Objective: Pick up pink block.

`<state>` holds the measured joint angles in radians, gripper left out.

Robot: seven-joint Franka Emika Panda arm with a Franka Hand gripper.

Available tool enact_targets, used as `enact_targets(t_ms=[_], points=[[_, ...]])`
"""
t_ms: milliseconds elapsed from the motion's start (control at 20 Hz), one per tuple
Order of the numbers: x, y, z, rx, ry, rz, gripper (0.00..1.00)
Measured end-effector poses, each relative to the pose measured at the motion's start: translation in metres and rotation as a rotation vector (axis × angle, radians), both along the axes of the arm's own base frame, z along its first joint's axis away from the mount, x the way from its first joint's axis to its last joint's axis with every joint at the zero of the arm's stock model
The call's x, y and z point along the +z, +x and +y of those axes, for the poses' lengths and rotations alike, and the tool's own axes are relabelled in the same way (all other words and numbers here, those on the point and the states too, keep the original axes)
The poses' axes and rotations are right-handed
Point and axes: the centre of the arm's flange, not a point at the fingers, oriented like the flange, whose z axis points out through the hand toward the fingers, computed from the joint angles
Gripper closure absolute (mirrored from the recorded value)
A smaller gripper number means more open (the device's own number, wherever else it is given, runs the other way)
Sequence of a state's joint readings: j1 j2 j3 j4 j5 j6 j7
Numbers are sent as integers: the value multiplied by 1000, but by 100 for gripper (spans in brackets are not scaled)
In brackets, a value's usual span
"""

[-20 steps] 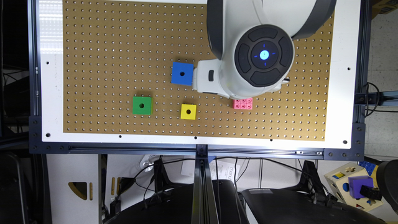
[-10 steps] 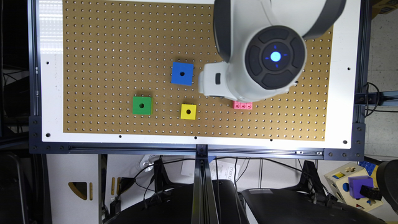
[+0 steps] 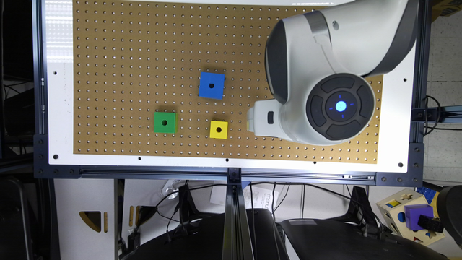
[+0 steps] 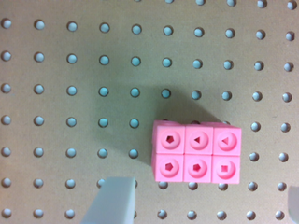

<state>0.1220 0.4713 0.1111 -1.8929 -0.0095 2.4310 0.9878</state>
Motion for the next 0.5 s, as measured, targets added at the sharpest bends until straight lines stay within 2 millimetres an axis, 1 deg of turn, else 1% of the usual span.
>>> enact_targets(t_ms=[100,150,350,500], points=[[-2,0,0,0,0,3,0],[-6,-1,0,0,-1,9,0],[-34,-1,0,-2,1,21,0],[-36,0,0,-2,2,22,0]])
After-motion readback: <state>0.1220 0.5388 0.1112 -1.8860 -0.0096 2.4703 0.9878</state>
